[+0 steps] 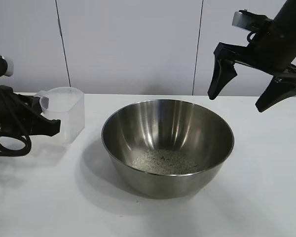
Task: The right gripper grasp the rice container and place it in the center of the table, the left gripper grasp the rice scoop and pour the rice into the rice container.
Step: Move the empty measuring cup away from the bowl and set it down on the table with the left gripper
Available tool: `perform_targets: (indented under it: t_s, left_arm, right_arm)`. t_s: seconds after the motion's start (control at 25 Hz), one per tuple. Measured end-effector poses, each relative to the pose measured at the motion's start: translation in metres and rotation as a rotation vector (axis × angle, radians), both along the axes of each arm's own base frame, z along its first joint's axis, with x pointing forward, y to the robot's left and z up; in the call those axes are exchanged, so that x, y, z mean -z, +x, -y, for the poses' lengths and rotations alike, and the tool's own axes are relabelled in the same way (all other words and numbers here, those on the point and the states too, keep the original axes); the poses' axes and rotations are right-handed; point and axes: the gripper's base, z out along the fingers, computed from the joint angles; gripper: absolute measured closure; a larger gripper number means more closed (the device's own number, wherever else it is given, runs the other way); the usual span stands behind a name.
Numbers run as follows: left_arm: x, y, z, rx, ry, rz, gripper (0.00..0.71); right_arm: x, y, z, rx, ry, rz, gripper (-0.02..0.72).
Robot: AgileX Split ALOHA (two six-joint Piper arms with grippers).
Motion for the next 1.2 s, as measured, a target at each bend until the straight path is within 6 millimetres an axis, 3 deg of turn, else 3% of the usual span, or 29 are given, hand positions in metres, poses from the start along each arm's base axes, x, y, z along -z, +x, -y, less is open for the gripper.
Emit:
perform_targets:
  t_s: [0.36, 1.2]
  left_arm:
    - [0.027, 0.012, 0.006, 0.034, 0.027, -0.052, 0.703]
    - [0.029, 0.015, 0.006, 0.015, 0.025, -0.055, 0.701]
  right_arm:
    - [0.000, 0.001, 0.000, 0.003, 0.003, 0.006, 0.021]
    - [0.000, 0.001, 0.000, 0.004, 0.004, 0.007, 0.021]
